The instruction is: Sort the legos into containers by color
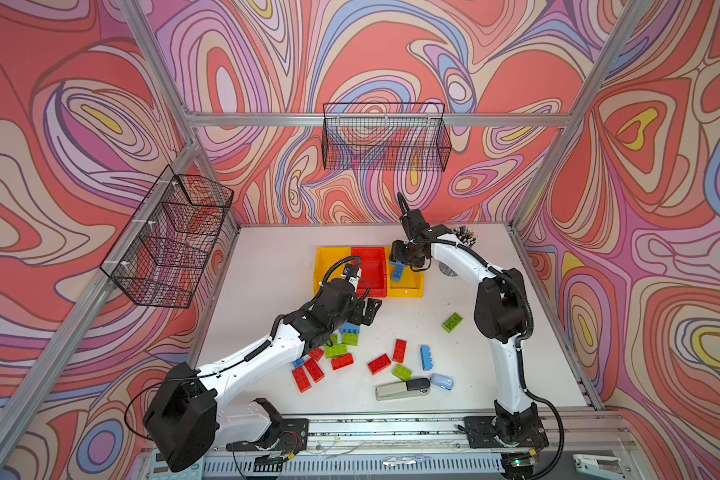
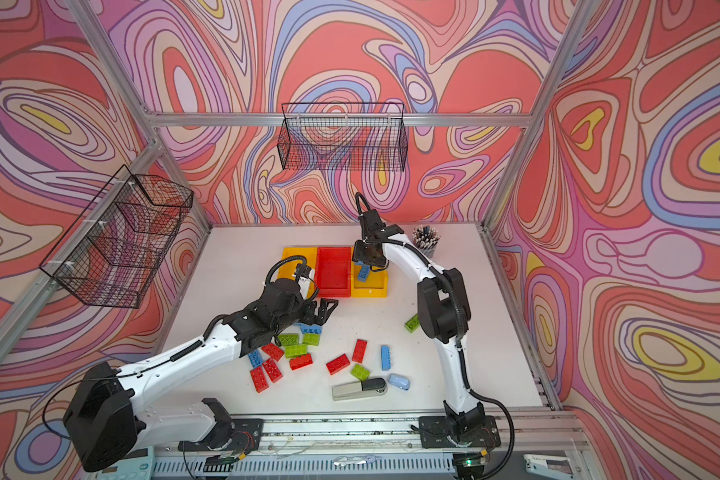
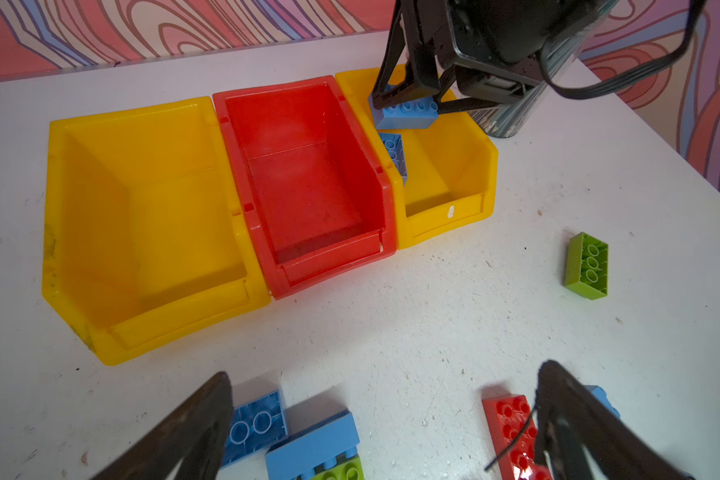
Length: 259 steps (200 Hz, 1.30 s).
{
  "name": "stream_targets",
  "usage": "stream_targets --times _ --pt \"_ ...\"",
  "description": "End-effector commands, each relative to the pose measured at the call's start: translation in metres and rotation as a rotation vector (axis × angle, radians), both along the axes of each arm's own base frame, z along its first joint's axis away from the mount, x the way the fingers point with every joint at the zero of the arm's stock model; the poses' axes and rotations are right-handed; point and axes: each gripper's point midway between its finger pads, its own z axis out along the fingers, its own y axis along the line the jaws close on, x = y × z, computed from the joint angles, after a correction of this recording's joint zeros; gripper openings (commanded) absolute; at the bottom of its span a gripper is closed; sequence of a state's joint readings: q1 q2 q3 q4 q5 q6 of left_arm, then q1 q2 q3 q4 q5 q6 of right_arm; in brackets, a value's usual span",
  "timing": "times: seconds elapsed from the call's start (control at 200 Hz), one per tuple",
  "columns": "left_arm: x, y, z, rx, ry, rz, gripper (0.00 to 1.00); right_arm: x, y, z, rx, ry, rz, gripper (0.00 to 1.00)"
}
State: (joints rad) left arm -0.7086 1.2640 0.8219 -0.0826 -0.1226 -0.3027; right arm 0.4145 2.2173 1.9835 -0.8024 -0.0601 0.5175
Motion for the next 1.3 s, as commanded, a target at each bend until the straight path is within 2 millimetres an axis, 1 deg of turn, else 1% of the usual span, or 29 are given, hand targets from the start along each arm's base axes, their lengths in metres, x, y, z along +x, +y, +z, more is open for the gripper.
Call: stream_targets --times 0.0,0.095,0.18,0.26,0.376,0.516,0.551,0.611,0.731,0.746,0.756,0.786,0.866,0.997,1.037,1.102,1.127,1.202,1.292 --pt "0.000 0.000 0.005 -0.001 -0.007 -0.021 1.00 0.006 0.002 0.010 -0.008 -0.023 -0.010 0.73" --pt "0.000 0.000 0.007 -0.005 -0.009 -0.026 1.00 0.007 0.001 0.021 -0.006 -0.041 -0.017 0.77" --pt "-0.001 -0.001 0.007 -0.011 -0.008 -0.033 1.00 0.004 -0.001 0.031 -0.006 -0.053 -0.018 0.80" --pt "-0.003 -0.002 0.008 -0.018 -0.004 -0.043 1.00 -0.001 -0.008 0.036 -0.024 -0.057 -0.029 0.81" --pt "-0.007 0.000 0.005 -0.031 0.006 -0.032 1.00 -0.014 -0.015 0.043 -0.031 -0.062 -0.035 0.81" --pt "-0.014 0.004 0.005 -0.076 0.023 -0.010 1.00 -0.037 -0.025 0.052 -0.040 -0.054 -0.028 0.80" --pt "-0.015 0.005 0.006 -0.090 0.027 -0.008 1.00 -0.044 -0.029 0.056 -0.043 -0.053 -0.026 0.80" --pt "-0.018 0.004 0.007 -0.112 0.034 -0.004 1.00 -0.058 -0.035 0.056 -0.049 -0.044 -0.025 0.80" --pt "-0.028 0.001 0.010 -0.139 0.053 -0.008 1.00 -0.093 -0.052 0.052 -0.068 -0.018 -0.029 0.80" --pt "-0.030 0.000 0.010 -0.138 0.055 -0.007 1.00 -0.099 -0.055 0.047 -0.075 -0.005 -0.032 0.80" --pt "-0.031 -0.001 0.011 -0.138 0.054 -0.006 1.00 -0.102 -0.057 0.052 -0.071 -0.016 -0.033 0.80" --pt "-0.036 -0.002 0.012 -0.133 0.051 -0.004 1.00 -0.112 -0.062 0.052 -0.074 -0.009 -0.036 0.80" --pt "-0.053 -0.011 0.015 -0.118 0.043 -0.017 1.00 -0.140 -0.074 0.044 -0.087 0.028 -0.045 0.80" --pt "-0.084 -0.025 0.009 -0.113 0.080 -0.029 1.00 -0.188 -0.091 0.033 -0.100 0.075 -0.054 0.80" --pt "-0.090 -0.026 0.008 -0.113 0.083 -0.013 1.00 -0.201 -0.097 0.029 -0.107 0.090 -0.058 0.80" --pt "-0.105 -0.033 0.011 -0.126 0.075 -0.013 1.00 -0.224 -0.106 0.020 -0.114 0.122 -0.055 0.80" --pt "-0.111 -0.033 0.007 -0.107 0.079 -0.011 1.00 -0.232 -0.108 0.016 -0.115 0.134 -0.054 0.80" --pt "-0.127 -0.038 0.007 -0.090 0.063 0.000 1.00 -0.254 -0.114 0.004 -0.113 0.171 -0.041 0.80" --pt "-0.146 -0.045 0.005 -0.067 0.053 0.001 1.00 -0.271 -0.118 -0.005 -0.107 0.203 -0.026 0.79"
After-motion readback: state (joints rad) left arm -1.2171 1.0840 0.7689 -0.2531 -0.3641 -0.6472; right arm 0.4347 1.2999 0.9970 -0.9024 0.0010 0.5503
